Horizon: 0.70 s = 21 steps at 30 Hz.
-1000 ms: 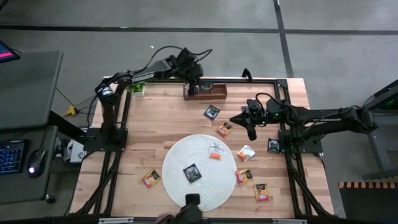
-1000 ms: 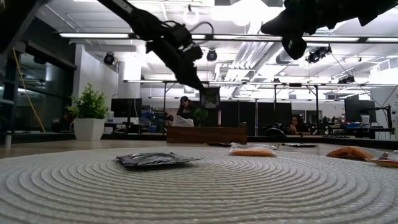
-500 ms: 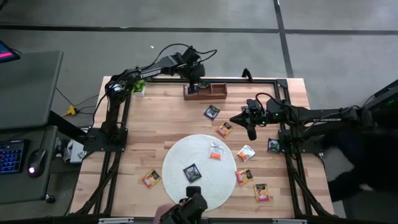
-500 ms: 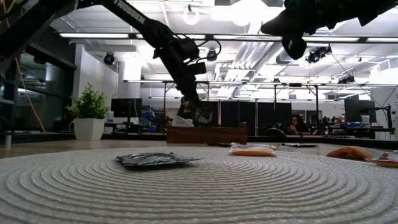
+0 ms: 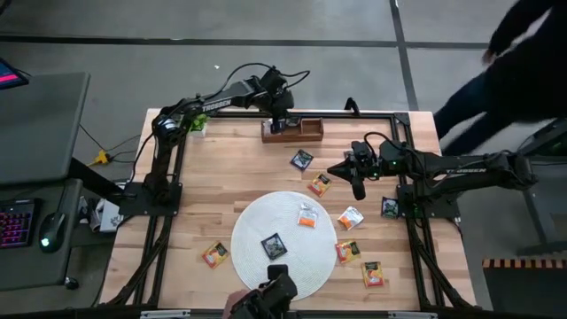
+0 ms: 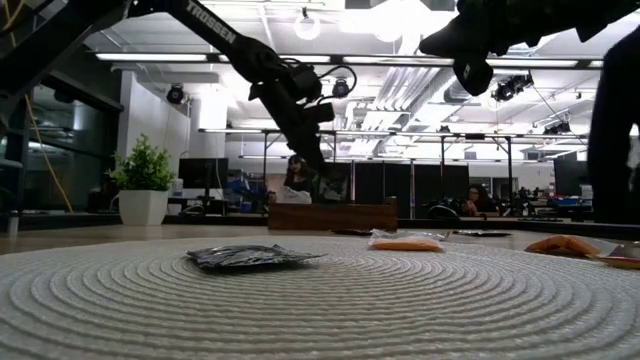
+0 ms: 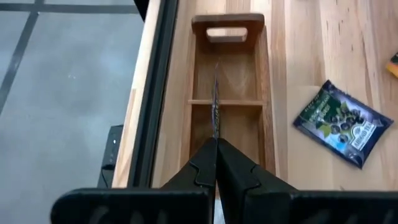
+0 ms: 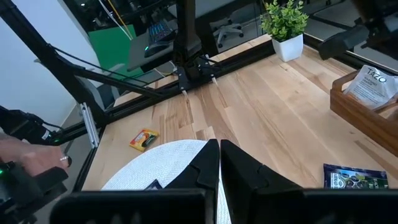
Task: Pick & Place Tea
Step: Put the blue tea bag into the middle section of the wooden organizer
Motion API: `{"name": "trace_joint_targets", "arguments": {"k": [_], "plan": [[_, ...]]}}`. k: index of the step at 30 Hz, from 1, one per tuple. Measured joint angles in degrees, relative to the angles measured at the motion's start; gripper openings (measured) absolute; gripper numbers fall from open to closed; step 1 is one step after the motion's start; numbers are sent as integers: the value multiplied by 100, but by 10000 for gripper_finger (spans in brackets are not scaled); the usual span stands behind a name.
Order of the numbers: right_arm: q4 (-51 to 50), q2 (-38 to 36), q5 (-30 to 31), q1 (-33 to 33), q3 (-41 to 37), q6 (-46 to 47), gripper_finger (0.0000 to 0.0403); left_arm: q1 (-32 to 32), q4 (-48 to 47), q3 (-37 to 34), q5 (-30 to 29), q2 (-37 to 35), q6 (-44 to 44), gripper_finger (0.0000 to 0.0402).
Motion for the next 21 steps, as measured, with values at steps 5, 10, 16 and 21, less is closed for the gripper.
{"name": "trace_joint_targets", "arguments": {"k": [5,10,16,21], "plan": [[0,0,0,0,0,0,12,4,-6,0,25,0,-98,0],[0,0,-2,0,0,0,12,4,-11,0,30,0,-209,0],[0,0,0,0,2,0,12,46,-111,-11,193,172,-582,0],[0,0,0,0,4,0,12,74,65,10,159,230,-674,0]]}}
